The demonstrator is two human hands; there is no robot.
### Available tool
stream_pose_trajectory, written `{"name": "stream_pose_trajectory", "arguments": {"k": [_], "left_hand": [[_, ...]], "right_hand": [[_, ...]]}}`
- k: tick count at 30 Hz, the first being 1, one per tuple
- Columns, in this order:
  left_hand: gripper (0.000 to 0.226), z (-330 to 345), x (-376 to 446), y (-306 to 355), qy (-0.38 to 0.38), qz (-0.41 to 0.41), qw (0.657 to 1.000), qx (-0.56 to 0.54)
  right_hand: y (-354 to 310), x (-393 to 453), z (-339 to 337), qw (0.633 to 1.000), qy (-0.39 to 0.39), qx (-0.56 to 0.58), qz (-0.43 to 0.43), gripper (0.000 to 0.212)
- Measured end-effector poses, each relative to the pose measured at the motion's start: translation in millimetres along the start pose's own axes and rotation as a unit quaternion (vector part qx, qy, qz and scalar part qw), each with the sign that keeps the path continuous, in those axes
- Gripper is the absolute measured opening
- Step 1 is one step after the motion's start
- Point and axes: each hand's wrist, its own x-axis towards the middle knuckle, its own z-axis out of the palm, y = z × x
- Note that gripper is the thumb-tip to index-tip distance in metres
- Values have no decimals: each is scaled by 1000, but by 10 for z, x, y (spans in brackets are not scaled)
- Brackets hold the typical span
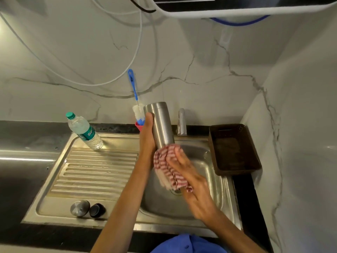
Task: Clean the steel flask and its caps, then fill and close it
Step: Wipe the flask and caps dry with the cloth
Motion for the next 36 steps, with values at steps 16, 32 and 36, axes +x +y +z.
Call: {"name": "stream_pose_trajectory", "arguments": {"k": [16,32,36], "left_hand": [[54,218,-327,-387,-28,64,981,180],[91,-205,-90,342,53,-17,978,-200],[82,-281,-313,35,52,-42,957,-283]], "right_hand": [[-93,576,-392,975,145,143,88,49],[-38,-179,-459,795,199,420,390,33],[-163,-32,-487,688,283,527,411,35]]}}
